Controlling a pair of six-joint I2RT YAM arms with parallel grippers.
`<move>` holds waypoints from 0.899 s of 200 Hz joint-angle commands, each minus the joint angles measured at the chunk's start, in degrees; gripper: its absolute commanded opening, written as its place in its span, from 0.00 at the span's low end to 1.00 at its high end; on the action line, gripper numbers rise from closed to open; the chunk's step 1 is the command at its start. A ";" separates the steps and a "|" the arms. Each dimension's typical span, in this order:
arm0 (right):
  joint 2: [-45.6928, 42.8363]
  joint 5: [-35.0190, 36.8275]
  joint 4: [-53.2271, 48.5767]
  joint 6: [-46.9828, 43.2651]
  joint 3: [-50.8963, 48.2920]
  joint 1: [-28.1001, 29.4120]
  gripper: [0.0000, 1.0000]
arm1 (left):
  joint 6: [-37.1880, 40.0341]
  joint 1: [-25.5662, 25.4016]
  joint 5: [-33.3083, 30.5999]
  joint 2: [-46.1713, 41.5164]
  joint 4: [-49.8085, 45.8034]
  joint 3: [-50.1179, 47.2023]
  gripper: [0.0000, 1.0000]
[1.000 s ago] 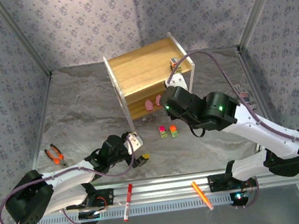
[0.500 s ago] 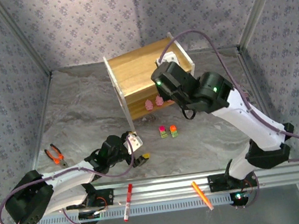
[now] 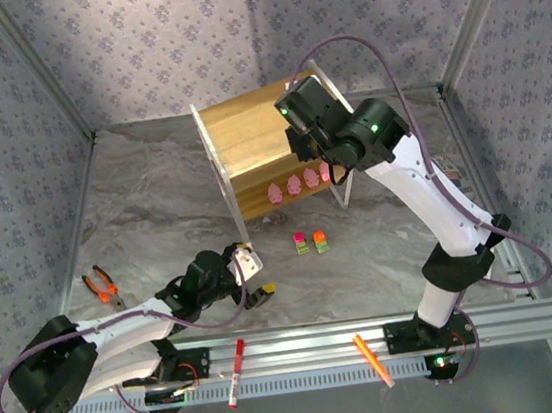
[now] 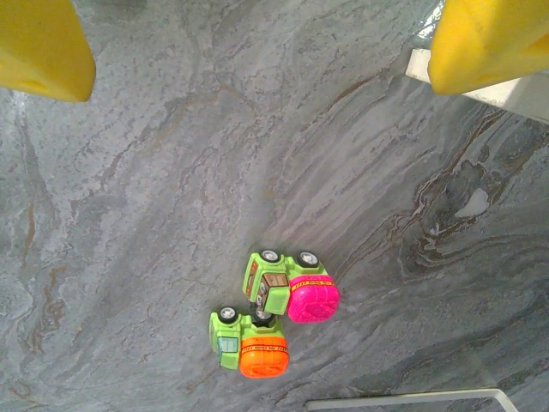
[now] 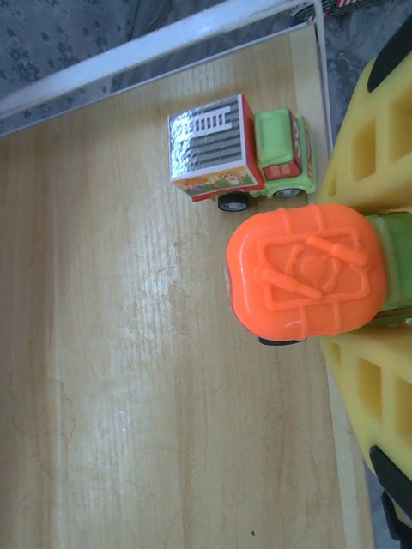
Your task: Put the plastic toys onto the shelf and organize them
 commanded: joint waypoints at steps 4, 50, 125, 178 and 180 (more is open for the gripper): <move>1.10 -2.69 -2.24 -1.36 1.79 -1.13 0.33 | 0.83 -0.43 -0.25 -1.24 2.12 -0.65 1.00; 3.40 -4.54 -4.02 -1.57 4.41 -2.61 0.34 | 0.83 -0.42 -0.36 -1.33 2.18 -0.70 1.00; 6.33 -6.57 -6.33 -2.08 7.92 -3.80 0.34 | 0.92 -0.48 -0.42 -1.41 2.31 -0.83 1.00; 6.79 -7.12 -6.73 -1.84 7.80 -4.48 0.34 | 1.01 -0.44 -0.53 -1.51 2.12 -0.79 1.00; 6.79 -7.11 -6.74 -1.83 7.82 -4.50 0.35 | 1.05 -0.46 -0.53 -1.51 2.12 -0.78 0.99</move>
